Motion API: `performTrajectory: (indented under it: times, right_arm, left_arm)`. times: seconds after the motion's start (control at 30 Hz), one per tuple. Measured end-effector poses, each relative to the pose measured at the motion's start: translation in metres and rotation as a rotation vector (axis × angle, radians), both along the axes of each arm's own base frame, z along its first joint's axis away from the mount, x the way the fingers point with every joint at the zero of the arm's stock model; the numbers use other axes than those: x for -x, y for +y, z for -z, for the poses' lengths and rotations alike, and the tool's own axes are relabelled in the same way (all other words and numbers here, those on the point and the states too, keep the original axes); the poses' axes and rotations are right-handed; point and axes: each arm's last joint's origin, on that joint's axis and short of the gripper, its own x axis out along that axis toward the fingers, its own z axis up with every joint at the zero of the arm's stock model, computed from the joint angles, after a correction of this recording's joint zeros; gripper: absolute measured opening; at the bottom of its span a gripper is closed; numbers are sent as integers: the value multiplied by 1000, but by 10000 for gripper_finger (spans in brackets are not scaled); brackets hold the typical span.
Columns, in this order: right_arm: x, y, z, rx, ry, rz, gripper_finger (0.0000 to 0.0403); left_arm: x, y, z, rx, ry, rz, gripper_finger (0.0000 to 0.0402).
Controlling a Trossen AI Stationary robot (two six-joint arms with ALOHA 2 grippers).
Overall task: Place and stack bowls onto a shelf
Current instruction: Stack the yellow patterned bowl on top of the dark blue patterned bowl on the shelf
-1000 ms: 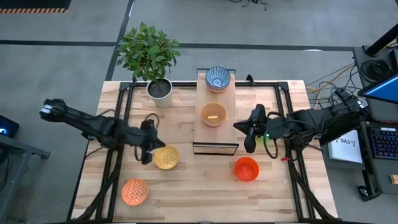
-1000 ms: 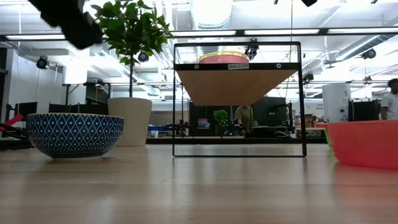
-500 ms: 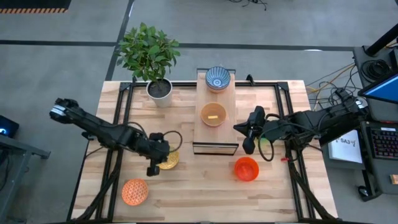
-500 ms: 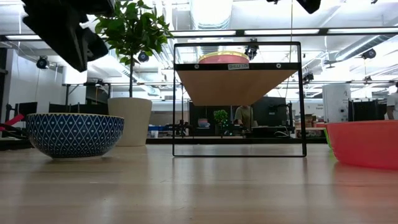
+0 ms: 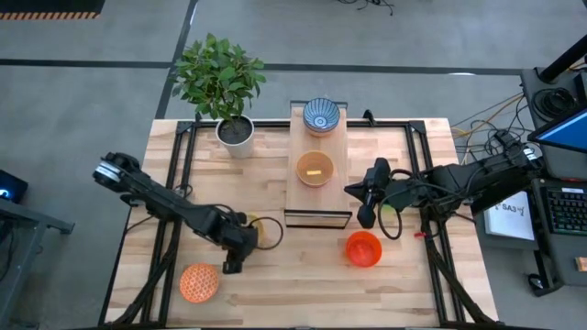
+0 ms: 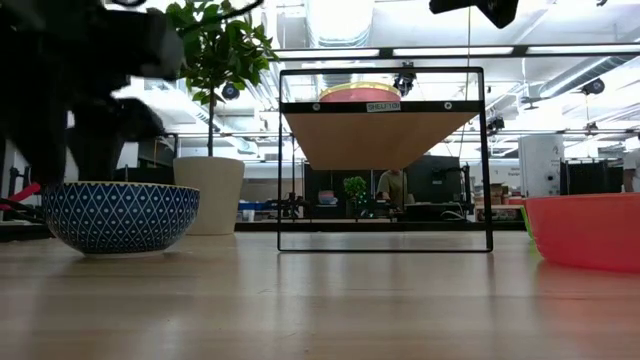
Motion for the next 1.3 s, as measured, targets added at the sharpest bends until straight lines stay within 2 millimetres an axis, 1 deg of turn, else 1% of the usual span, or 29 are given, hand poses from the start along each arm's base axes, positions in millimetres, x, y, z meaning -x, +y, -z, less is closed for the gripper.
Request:
performTrajectory:
  times: [0.13,0.23,0.33,0.4,0.53,0.6,0.63,0.77,0.87,0.93,1.03,1.1,1.17,1.3]
  right_arm:
    - [-2,1,2,12,11,-6,12]
    - [-4,2,5,16,24,-7,12]
    - [-7,4,7,22,37,-14,12]
    - [-8,6,9,26,46,-22,12]
    - [-9,12,12,31,56,-46,12]
    - [-8,16,13,39,62,-67,12]
    - [-8,18,15,45,70,-76,12]
    - [-6,23,28,63,105,-99,12]
    - [-3,26,45,81,147,-112,12]
    - [-2,26,55,90,164,-119,12]
    - [-1,26,65,111,177,-133,12]
    - [-1,27,67,138,173,-167,12]
    - [-1,27,64,147,161,-207,12]
    - [3,26,55,132,102,-236,12]
  left_arm:
    - [-4,-3,16,-18,56,-21,198]
    - [-7,-4,26,-33,95,-36,183]
    - [-8,-5,33,-53,120,-42,149]
    - [-10,-6,35,-55,127,-41,118]
    - [-14,-8,28,-64,110,-36,49]
    - [-15,-8,20,-73,104,-35,20]
    - [-17,-9,15,-73,105,-30,13]
    - [-23,-17,-7,-61,95,19,11]
    - [-29,-26,-34,-58,38,86,8]
    - [-30,-30,-50,-84,28,134,7]
    - [-29,-31,-76,-153,30,169,7]
    - [-27,-28,-93,-202,44,169,7]
    - [-24,-24,-108,-259,61,166,7]
    - [-23,-20,-138,-345,-14,190,6]
